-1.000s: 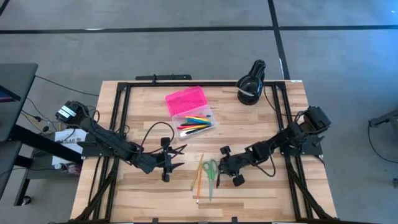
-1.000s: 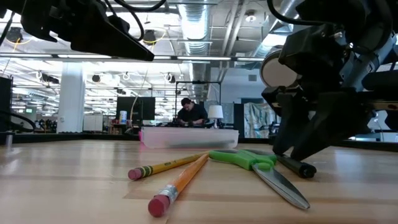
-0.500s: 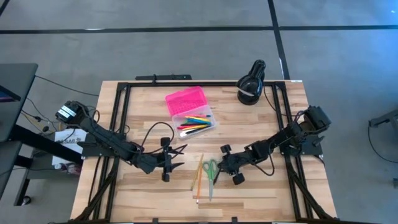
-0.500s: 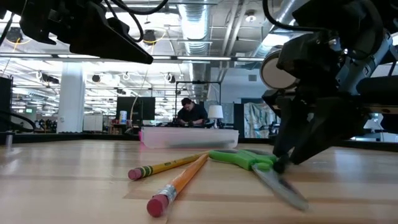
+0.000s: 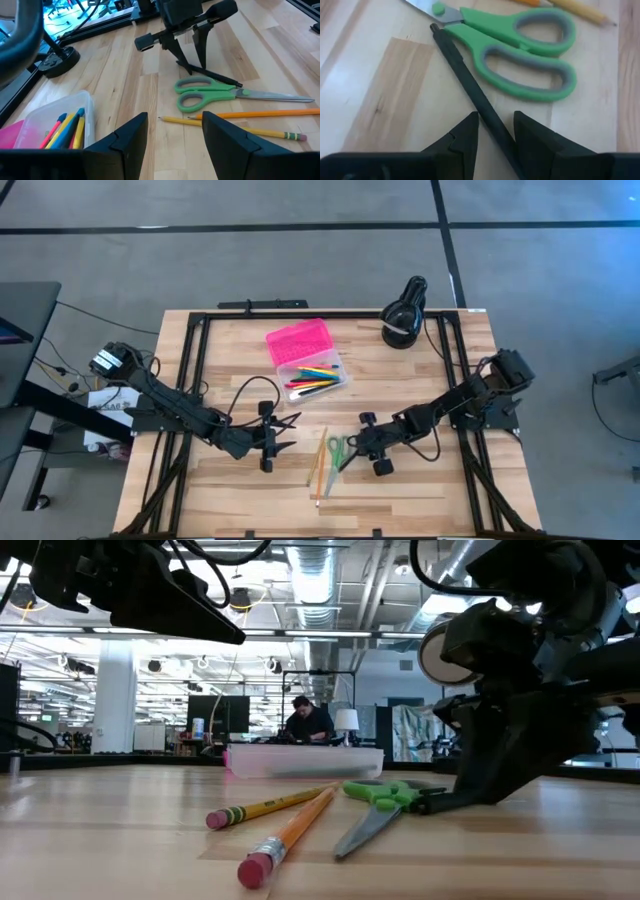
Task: Pick & place school supplies into a supply box
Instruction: Put the black pen into the pink supply box
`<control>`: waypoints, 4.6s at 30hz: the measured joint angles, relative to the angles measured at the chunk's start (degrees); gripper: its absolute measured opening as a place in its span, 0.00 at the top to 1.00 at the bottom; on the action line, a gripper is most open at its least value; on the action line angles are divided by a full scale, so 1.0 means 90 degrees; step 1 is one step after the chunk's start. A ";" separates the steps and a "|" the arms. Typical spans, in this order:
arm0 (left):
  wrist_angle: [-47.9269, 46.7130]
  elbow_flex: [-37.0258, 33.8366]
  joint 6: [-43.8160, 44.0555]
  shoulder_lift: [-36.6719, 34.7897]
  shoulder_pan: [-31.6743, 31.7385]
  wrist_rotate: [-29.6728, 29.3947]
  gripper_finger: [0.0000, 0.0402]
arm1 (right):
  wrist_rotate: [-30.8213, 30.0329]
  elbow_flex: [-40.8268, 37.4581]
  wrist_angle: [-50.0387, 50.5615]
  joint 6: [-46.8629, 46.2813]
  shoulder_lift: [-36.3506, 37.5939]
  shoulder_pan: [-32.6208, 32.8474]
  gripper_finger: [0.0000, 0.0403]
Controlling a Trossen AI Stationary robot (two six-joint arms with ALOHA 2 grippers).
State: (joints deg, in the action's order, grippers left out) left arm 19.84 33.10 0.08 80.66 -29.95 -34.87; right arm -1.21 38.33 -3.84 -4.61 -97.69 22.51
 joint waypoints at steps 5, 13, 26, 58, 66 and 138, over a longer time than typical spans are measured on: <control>-0.0061 0.0002 0.0025 0.0000 -0.0002 0.0002 0.54 | -0.0009 0.0066 0.0364 -0.0340 0.0082 0.0226 0.72; -0.0141 0.0005 0.0085 0.0002 -0.0002 -0.0001 0.54 | 0.0001 0.0333 0.1370 -0.0675 0.0429 0.0594 0.75; -0.0145 0.0005 0.0085 0.0002 -0.0002 -0.0002 0.54 | -0.0231 0.0607 0.1217 -0.0328 0.0415 0.0516 0.75; -0.0170 0.0005 0.0085 0.0002 -0.0005 0.0016 0.54 | -0.0066 0.0656 0.0755 -0.0451 -0.0253 0.0441 0.75; -0.0169 0.0005 0.0087 0.0002 -0.0005 0.0021 0.54 | -0.0166 0.0646 0.0852 -0.0492 -0.0248 0.0443 0.85; -0.0206 0.0005 -0.0049 0.0002 -0.0015 -0.0556 0.54 | -0.1769 0.3155 0.5172 0.0388 -0.0275 0.0007 0.97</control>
State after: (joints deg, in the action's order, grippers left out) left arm 17.98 33.15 -0.36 80.68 -30.09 -39.87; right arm -17.13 66.73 42.70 -1.11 -100.17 22.58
